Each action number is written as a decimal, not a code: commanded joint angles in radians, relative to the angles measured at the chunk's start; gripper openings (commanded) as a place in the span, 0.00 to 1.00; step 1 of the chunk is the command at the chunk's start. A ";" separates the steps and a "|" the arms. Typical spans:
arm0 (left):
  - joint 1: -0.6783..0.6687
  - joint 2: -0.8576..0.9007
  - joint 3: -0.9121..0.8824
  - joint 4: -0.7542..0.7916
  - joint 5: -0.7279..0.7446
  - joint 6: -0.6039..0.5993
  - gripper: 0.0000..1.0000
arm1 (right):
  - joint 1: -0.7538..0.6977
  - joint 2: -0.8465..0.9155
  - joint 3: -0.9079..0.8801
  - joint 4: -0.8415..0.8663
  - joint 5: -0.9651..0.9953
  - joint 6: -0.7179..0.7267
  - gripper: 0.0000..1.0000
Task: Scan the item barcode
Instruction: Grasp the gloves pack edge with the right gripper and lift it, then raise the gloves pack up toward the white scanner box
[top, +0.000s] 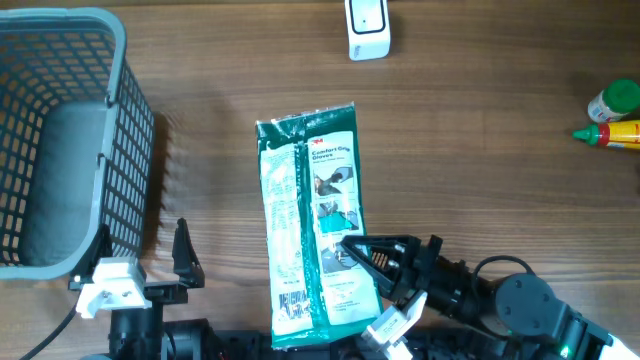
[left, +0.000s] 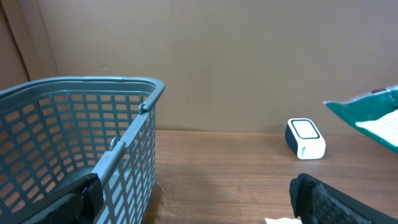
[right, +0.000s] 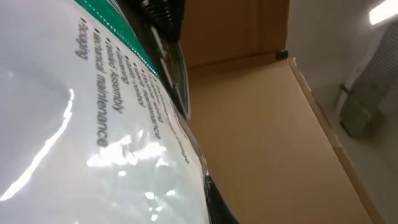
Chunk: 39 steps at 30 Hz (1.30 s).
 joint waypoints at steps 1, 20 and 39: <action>0.008 -0.008 -0.003 0.003 -0.003 -0.010 1.00 | 0.004 -0.008 0.008 -0.020 0.042 -0.058 0.04; 0.008 -0.008 -0.003 0.003 -0.003 -0.010 1.00 | -0.163 -0.008 0.008 -0.005 0.353 1.408 0.04; 0.008 -0.008 -0.003 0.003 -0.003 -0.010 1.00 | -0.718 0.824 0.029 0.748 -0.404 2.382 0.04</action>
